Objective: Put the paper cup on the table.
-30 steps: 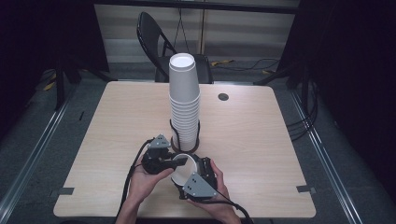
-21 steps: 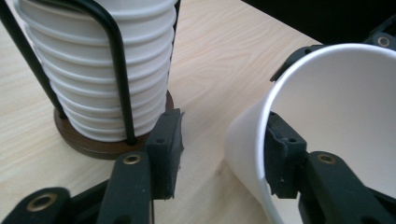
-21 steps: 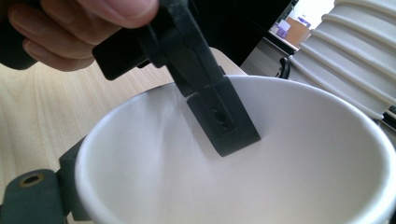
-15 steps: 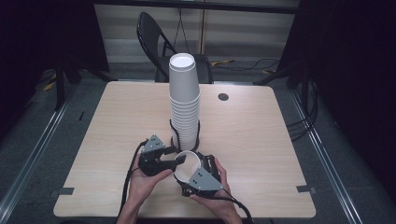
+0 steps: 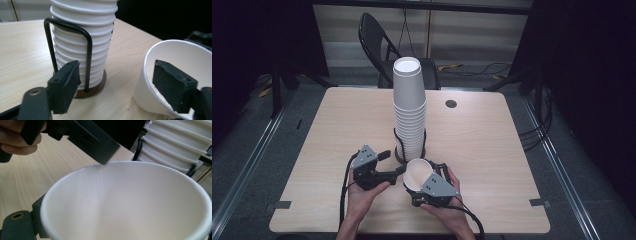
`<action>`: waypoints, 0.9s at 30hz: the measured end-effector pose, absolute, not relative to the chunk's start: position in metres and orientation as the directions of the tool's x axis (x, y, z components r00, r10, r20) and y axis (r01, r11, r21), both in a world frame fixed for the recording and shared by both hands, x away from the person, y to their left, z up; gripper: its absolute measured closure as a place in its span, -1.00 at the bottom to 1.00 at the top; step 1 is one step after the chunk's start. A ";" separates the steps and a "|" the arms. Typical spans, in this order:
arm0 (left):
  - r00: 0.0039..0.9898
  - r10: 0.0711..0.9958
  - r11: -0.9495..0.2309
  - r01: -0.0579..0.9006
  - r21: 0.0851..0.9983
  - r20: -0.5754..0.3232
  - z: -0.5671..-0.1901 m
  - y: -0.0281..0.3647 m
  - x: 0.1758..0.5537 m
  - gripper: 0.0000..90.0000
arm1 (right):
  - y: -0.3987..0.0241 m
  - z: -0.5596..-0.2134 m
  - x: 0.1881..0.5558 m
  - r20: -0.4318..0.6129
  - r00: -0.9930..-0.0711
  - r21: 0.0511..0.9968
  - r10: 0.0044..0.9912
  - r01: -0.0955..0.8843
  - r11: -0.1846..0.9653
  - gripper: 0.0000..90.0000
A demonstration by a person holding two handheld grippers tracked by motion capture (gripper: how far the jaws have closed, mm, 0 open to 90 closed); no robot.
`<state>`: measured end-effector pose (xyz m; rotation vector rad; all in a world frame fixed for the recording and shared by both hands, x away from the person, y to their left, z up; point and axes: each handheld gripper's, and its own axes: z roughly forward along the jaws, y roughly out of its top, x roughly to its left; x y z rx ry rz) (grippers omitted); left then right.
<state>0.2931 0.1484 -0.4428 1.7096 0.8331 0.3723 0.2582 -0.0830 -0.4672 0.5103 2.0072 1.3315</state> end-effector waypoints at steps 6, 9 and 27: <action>0.688 0.702 -0.064 0.316 0.947 -0.182 -0.449 0.156 0.290 -0.64 | -0.093 -0.467 0.262 -0.268 -0.692 0.931 0.670 -0.007 0.365 -0.75; 0.685 0.712 -0.079 0.295 0.952 -0.153 -0.452 0.158 0.288 -0.65 | -0.097 -0.467 0.264 -0.252 -0.684 0.936 0.685 0.007 0.352 -0.75; 0.550 0.832 -0.083 0.258 0.963 -0.076 -0.480 0.171 0.271 -0.65 | -0.127 -0.463 0.285 -0.100 -0.586 0.964 0.804 0.144 0.225 -0.76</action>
